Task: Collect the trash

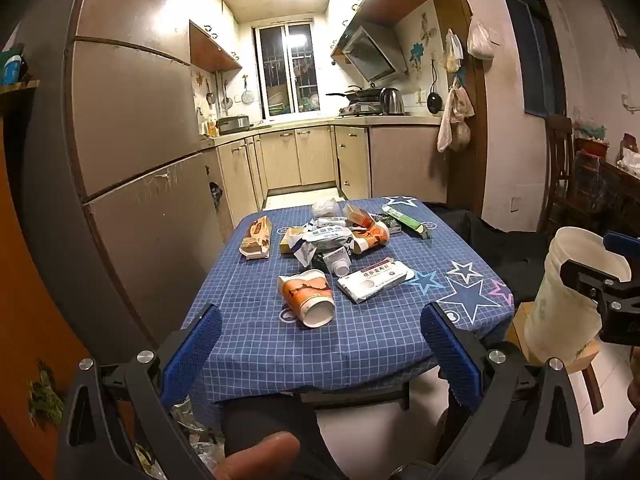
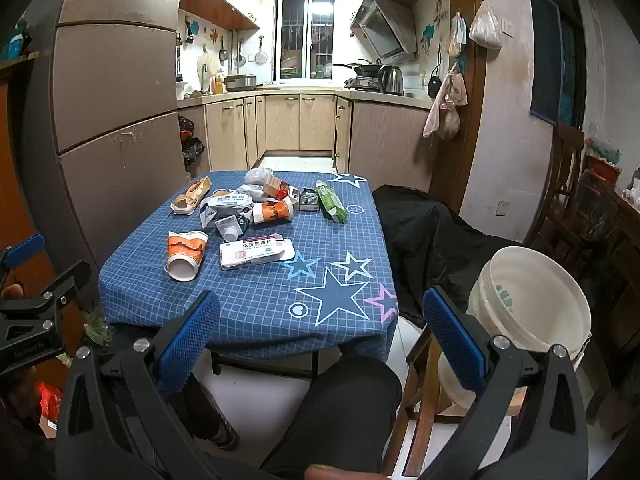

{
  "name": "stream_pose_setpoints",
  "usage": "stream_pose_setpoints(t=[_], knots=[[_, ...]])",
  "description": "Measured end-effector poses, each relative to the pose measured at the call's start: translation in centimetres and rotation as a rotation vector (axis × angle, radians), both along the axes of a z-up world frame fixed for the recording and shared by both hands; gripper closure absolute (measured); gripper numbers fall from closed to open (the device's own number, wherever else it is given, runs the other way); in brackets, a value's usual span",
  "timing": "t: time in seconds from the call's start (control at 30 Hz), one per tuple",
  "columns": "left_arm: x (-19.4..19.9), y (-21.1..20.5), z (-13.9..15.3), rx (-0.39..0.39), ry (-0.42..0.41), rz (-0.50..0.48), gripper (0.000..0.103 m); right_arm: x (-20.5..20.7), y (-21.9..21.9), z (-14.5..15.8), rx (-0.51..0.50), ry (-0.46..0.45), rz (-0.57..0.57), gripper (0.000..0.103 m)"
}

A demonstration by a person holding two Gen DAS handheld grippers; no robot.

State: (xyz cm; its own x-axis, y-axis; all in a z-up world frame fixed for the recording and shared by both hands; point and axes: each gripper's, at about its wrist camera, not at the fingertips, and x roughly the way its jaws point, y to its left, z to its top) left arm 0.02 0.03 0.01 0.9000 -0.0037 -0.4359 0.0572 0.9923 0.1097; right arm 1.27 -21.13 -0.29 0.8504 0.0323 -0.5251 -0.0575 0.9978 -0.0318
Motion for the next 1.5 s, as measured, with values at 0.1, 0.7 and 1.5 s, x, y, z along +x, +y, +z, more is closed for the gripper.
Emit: stream_pose_setpoints(t=[0.1, 0.7, 1.5], knots=[[0.08, 0.03, -0.05, 0.000, 0.002, -0.003, 0.003, 0.01, -0.01, -0.03, 0.001, 0.002, 0.000, 0.005], [0.04, -0.09, 0.02, 0.005, -0.001, 0.001, 0.003, 0.09, 0.02, -0.20, 0.001, 0.006, 0.000, 0.005], [0.01, 0.08, 0.03, 0.011, -0.005, -0.001, 0.003, 0.30, 0.32, -0.46, -0.003, 0.009, 0.002, 0.005]])
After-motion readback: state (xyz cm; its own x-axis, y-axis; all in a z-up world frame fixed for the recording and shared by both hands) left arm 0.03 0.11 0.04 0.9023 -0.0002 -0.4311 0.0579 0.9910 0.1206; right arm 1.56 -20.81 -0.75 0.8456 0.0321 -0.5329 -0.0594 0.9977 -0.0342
